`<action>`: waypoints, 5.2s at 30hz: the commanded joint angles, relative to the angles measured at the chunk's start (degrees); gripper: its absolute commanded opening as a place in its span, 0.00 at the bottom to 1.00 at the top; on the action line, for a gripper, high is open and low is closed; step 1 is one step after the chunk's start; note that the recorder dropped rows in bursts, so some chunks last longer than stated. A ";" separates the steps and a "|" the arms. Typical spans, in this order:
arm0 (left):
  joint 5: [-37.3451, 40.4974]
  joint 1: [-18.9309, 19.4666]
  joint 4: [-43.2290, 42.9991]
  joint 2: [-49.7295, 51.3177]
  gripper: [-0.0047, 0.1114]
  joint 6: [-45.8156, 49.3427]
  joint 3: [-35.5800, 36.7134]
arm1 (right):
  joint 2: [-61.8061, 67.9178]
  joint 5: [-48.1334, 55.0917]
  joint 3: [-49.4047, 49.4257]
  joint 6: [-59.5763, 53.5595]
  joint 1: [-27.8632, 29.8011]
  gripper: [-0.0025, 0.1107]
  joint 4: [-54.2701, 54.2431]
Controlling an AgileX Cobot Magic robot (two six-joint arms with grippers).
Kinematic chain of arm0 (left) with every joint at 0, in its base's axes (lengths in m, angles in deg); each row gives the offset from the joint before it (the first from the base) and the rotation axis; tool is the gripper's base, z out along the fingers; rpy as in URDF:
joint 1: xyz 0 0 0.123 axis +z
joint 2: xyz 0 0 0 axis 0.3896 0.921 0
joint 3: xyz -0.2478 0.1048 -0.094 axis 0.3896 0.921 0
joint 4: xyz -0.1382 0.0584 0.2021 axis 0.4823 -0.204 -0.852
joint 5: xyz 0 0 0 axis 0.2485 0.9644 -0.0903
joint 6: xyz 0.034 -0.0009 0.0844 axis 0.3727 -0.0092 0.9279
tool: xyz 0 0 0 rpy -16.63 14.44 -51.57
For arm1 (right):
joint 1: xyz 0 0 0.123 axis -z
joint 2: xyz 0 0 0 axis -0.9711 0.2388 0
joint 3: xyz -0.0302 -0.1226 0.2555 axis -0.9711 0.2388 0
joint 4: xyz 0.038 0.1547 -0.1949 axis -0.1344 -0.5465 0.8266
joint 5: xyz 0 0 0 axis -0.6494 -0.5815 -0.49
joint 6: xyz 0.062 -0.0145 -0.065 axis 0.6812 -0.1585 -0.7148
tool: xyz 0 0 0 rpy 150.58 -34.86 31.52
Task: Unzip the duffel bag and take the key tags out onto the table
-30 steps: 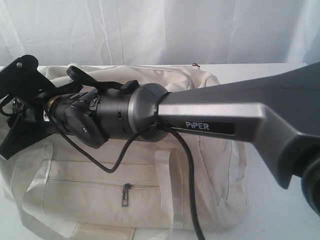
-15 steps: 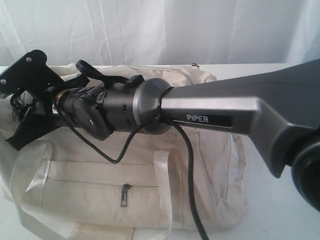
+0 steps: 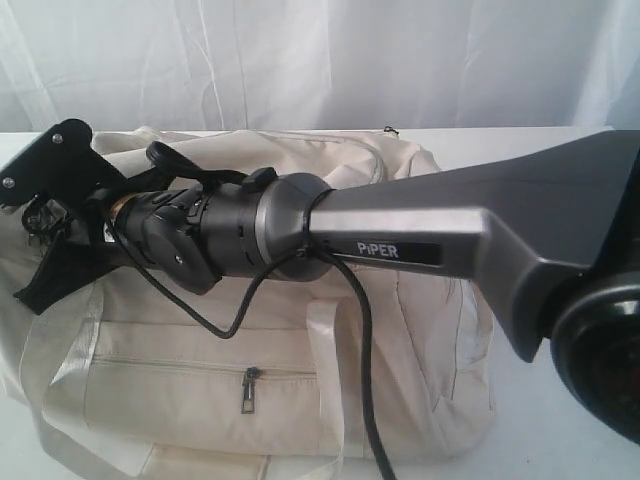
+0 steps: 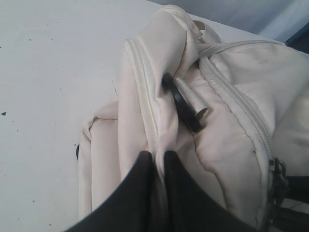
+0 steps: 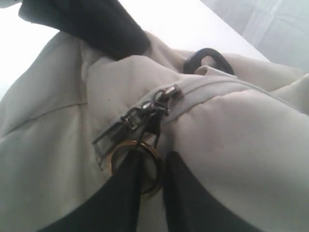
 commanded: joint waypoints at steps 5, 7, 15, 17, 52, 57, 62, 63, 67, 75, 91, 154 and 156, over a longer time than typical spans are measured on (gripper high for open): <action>2.04 0.97 1.69 -1.01 0.04 -0.07 -0.09 | -0.52 -4.86 -0.25 -6.43 -0.12 0.02 0.00; 1.85 0.97 1.69 -1.01 0.04 -0.07 -0.09 | -0.79 -5.42 -0.64 -6.43 -0.12 0.02 0.00; 0.02 0.97 1.69 -1.01 0.12 2.69 -0.09 | -1.10 -4.24 -4.11 -6.70 1.14 0.02 0.00; 0.02 0.97 1.69 -1.01 0.18 2.69 -0.09 | -1.58 -3.18 -4.79 -7.79 1.66 0.02 0.00; 8.03 -12.10 1.69 -15.12 0.56 18.20 2.48 | -2.65 0.25 -7.60 -10.33 6.34 0.02 0.00; 11.51 -12.10 1.69 -15.12 0.56 19.38 2.86 | -2.65 0.25 -7.60 -10.33 6.34 0.02 0.00; 14.01 -12.10 1.69 -15.12 0.56 20.68 2.86 | -2.91 0.25 -7.60 -10.33 6.34 0.02 0.00; 13.05 -12.10 1.69 -15.12 0.56 20.68 2.86 | -2.91 0.25 -7.60 -10.33 6.34 0.02 0.00; 11.27 -12.10 1.69 -15.01 0.56 17.81 2.86 | -3.00 -0.15 -7.60 -10.33 6.34 0.02 0.00; 13.08 -12.10 1.69 -14.94 0.56 16.83 5.30 | -3.14 -0.39 -7.60 -10.33 6.34 0.02 0.00; 16.85 -12.36 1.77 -14.94 0.06 21.59 9.19 | -3.14 -2.28 -7.60 -10.33 6.34 0.02 0.00; 14.71 -12.23 1.69 -15.04 0.04 19.63 9.19 | -1.78 17.28 -15.46 8.80 21.69 0.02 -12.34; 14.71 -12.23 1.69 -15.04 0.04 19.63 9.19 | -1.78 17.28 -15.46 8.80 21.69 0.02 -16.84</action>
